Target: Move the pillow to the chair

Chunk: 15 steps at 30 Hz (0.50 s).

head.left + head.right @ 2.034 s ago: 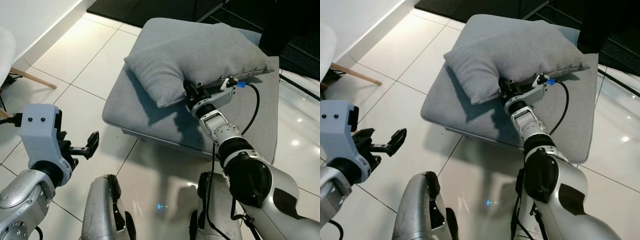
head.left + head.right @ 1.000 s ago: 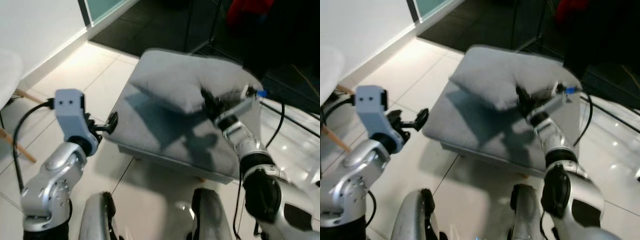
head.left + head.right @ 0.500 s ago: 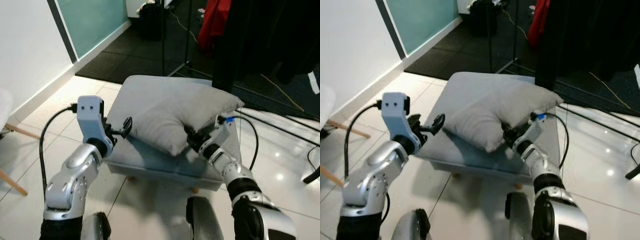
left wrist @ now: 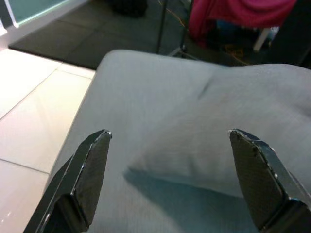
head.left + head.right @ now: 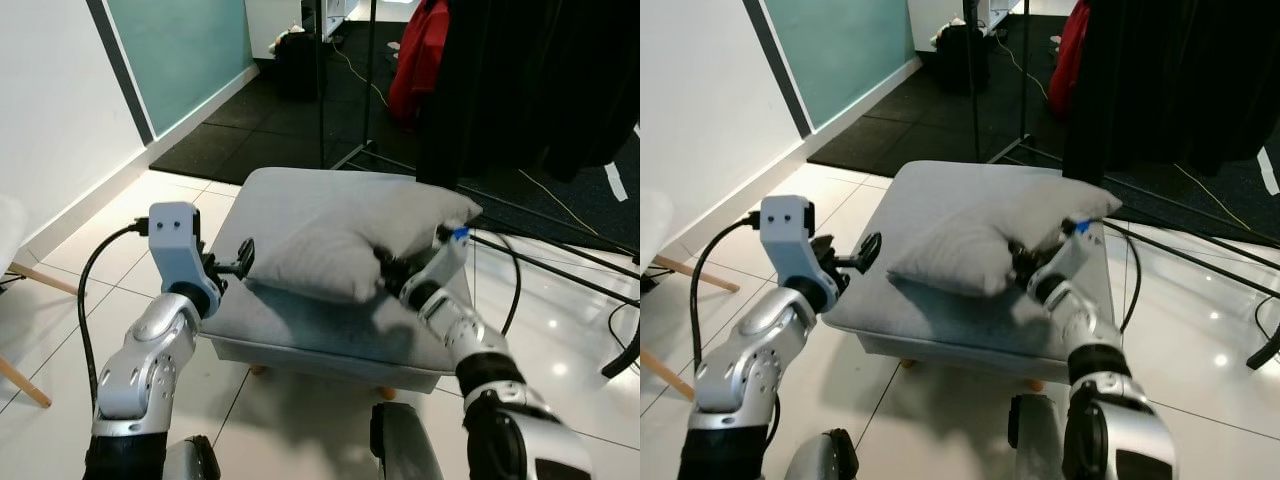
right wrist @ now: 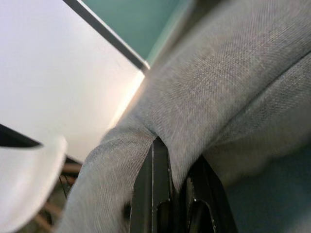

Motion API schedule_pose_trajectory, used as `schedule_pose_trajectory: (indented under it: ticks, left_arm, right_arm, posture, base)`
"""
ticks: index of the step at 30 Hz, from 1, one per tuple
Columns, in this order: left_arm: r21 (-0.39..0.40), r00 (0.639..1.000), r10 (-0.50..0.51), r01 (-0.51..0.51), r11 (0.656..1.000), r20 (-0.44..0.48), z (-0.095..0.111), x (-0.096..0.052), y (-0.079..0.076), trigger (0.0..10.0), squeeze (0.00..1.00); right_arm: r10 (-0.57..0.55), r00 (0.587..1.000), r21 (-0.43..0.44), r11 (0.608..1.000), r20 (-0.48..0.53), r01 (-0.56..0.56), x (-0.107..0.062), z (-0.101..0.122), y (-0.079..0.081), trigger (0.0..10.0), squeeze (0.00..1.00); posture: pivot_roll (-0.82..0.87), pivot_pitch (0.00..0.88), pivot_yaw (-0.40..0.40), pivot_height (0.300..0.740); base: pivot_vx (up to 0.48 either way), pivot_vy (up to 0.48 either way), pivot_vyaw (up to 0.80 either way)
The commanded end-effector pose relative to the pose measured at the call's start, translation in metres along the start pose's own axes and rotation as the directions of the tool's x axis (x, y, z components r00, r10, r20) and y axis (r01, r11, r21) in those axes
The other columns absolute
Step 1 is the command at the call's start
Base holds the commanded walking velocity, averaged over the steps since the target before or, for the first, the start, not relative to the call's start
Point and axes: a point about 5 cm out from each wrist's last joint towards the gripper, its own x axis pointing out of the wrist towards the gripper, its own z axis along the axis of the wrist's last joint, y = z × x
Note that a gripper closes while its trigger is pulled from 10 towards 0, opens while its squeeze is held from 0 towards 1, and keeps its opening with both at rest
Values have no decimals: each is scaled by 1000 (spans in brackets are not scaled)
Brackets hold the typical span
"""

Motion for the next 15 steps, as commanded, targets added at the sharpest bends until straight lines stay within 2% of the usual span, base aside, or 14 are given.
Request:
schedule_pose_trajectory:
  ticks: [1,6,9,10,15]
  left_arm:
    - [-21,1000,12,-12,1000,10,0,1,3,10000,0]
    - [-20,1000,21,-21,1000,9,-4,3,2,10000,0]
    - [-17,1000,30,-30,999,-1,-9,3,0,10000,0]
    - [-21,999,34,-34,999,-4,-12,3,-2,10000,0]
    - [-29,999,47,-47,998,4,-12,5,-2,10000,0]
  right_arm:
    - [99,987,-36,995,127,-95,6,32,18,10000,0]
    - [138,977,-55,990,162,-131,7,43,28,10000,0]
    - [151,979,-63,988,140,-144,8,36,31,10000,0]
    - [159,981,-70,986,112,-152,9,27,33,10000,0]
    - [168,982,-71,984,85,-162,10,19,35,10000,0]
  posture:
    - [-169,3,28,438]
    - [-175,0,29,458]
    - [-177,0,23,467]
    - [-176,0,17,477]
    - [-176,0,9,492]
  base:
    - [0,0,0]
    - [0,0,0]
    - [0,0,0]
    - [0,0,0]
    - [0,0,0]
